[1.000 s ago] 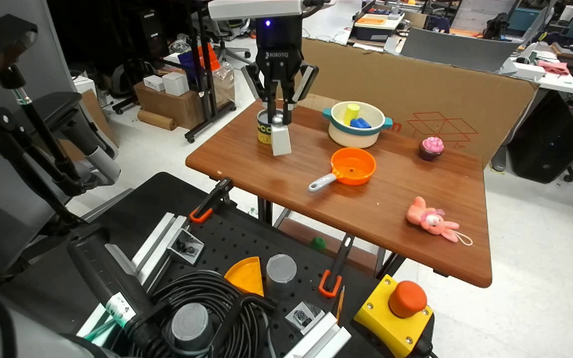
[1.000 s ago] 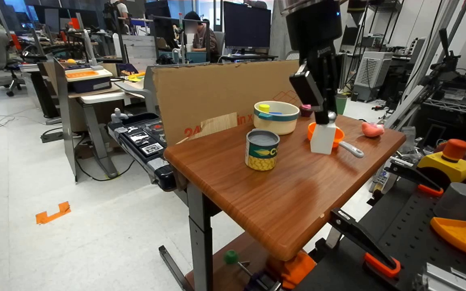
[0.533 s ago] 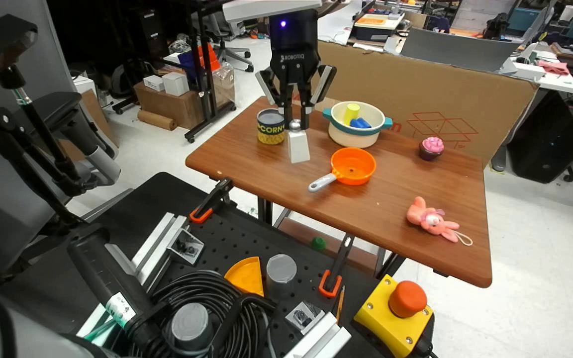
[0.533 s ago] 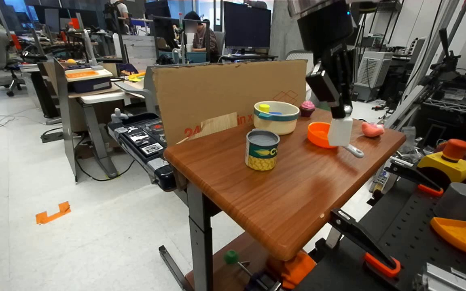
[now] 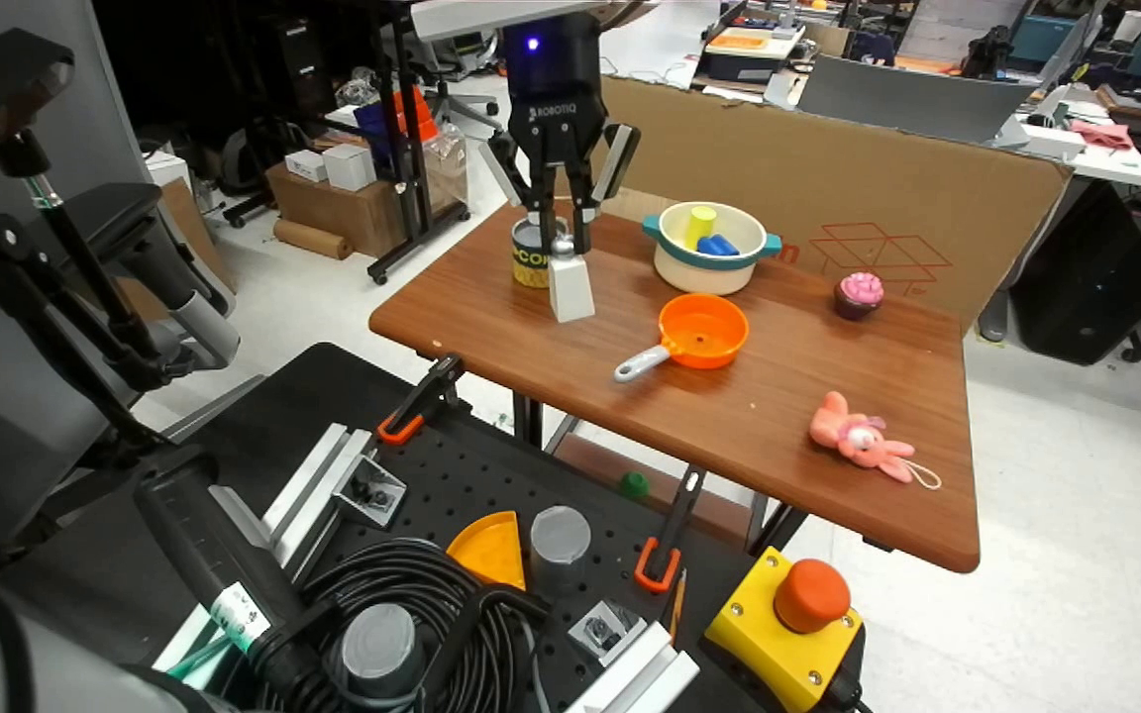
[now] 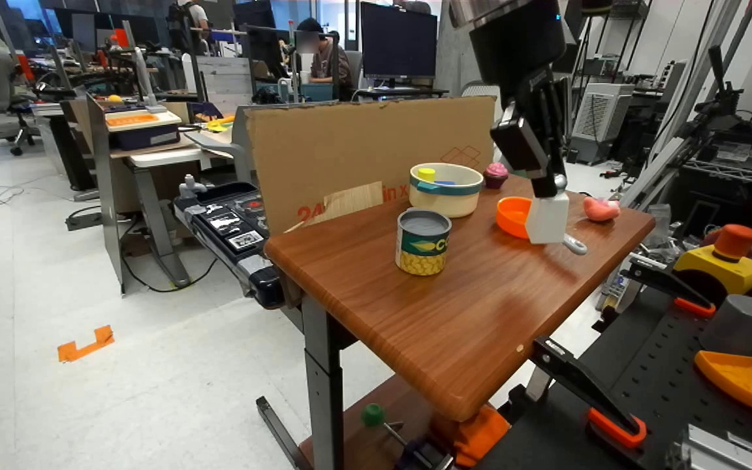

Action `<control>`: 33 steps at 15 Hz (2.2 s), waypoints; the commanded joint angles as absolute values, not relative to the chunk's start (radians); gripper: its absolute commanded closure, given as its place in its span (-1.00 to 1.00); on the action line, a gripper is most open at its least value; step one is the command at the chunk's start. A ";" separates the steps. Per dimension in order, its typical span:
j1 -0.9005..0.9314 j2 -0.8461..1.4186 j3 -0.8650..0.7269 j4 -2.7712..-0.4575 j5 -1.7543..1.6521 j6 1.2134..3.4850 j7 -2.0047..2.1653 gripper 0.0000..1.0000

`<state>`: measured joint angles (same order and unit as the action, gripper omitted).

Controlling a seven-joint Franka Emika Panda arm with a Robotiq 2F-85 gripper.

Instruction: Remove the shaker from the pot

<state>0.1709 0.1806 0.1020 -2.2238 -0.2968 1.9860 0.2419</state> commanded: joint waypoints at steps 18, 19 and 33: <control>0.226 0.295 0.159 -2.170 -0.210 1.985 0.203 0.86; 0.226 0.298 0.158 -2.166 -0.211 1.988 0.209 0.86; 0.249 0.325 0.139 -2.151 -0.325 2.015 0.339 0.86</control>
<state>0.2241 0.3034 0.1574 -2.1797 -0.2997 2.0403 0.3106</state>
